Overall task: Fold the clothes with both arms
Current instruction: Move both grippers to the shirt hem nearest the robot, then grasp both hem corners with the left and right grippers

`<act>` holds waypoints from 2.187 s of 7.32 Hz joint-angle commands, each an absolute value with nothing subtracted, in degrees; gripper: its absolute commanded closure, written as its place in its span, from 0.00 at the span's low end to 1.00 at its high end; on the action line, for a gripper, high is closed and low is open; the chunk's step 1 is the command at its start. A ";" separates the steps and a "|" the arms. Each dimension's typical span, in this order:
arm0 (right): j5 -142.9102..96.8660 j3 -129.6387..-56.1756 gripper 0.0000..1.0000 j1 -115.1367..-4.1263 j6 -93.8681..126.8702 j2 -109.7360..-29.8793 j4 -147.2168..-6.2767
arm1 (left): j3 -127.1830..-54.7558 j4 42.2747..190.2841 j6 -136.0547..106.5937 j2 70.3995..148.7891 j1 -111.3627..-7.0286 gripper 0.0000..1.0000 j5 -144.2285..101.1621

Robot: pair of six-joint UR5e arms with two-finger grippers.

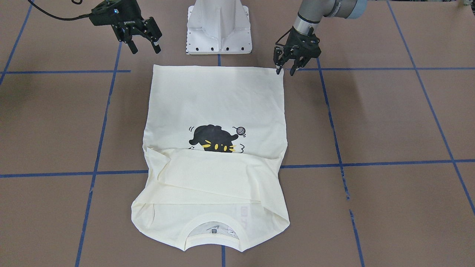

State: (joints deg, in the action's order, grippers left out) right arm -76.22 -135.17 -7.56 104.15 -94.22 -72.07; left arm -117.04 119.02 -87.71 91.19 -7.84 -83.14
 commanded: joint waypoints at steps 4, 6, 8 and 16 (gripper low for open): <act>-76.20 -135.09 0.00 -7.56 104.24 -94.22 -72.07 | -116.46 119.00 -90.97 91.49 -6.16 0.45 -82.79; -76.20 -135.09 0.00 -7.56 104.33 -94.22 -72.07 | -116.46 118.92 -91.05 91.58 -5.98 0.49 -82.79; -76.20 -135.09 0.00 -7.56 104.33 -94.22 -72.07 | -115.93 118.92 -91.14 91.84 -5.72 0.52 -82.79; -76.29 -134.56 0.03 -6.08 107.90 -94.75 -73.55 | -116.80 118.83 -90.44 92.37 -5.89 1.00 -82.88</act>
